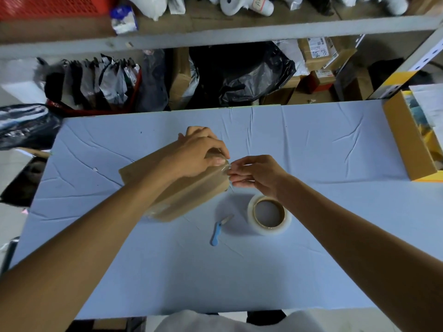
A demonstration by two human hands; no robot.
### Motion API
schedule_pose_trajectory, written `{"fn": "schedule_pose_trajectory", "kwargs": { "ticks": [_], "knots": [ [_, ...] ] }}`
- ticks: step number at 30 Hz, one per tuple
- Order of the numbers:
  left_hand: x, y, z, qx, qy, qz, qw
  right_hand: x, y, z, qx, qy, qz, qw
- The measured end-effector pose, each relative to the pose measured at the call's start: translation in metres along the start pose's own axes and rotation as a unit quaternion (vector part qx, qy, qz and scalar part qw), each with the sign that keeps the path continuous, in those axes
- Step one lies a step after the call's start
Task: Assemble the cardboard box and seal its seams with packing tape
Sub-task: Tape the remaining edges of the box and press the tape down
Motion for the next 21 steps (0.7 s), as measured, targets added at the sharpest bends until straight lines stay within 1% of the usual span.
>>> {"fn": "schedule_pose_trajectory", "kwargs": {
  "ticks": [5,8,11,16,19,21],
  "knots": [
    [0.003,0.002,-0.002,-0.01,-0.003,-0.036,0.999,0.012,-0.004,0.002,0.018,0.051,0.009,0.999],
    [0.004,0.006,-0.003,-0.022,-0.001,-0.037,0.999,0.017,-0.003,0.002,0.0,0.075,0.014,0.997],
    [0.003,0.011,-0.002,-0.021,-0.014,-0.025,0.999,0.018,0.003,0.002,-0.021,0.064,0.008,0.998],
    [0.001,0.016,0.003,-0.019,-0.04,-0.023,0.999,0.011,0.003,-0.001,-0.05,0.031,-0.04,0.997],
    [0.004,0.018,0.007,0.017,-0.076,-0.012,0.997,0.01,0.003,-0.003,-0.049,0.019,-0.032,0.998],
    [0.006,0.019,0.009,0.037,-0.092,-0.009,0.995,0.009,0.002,-0.002,-0.028,0.007,-0.034,0.999]
  ]
}}
Point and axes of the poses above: each hand's wrist, its own z-axis towards the middle knuckle, its own y-axis out of the palm, x = y × z, the point moved 6 cm from there along z, towards the middle knuckle, and after that the axes turned 14 degrees about z, right-handed, at the moved point
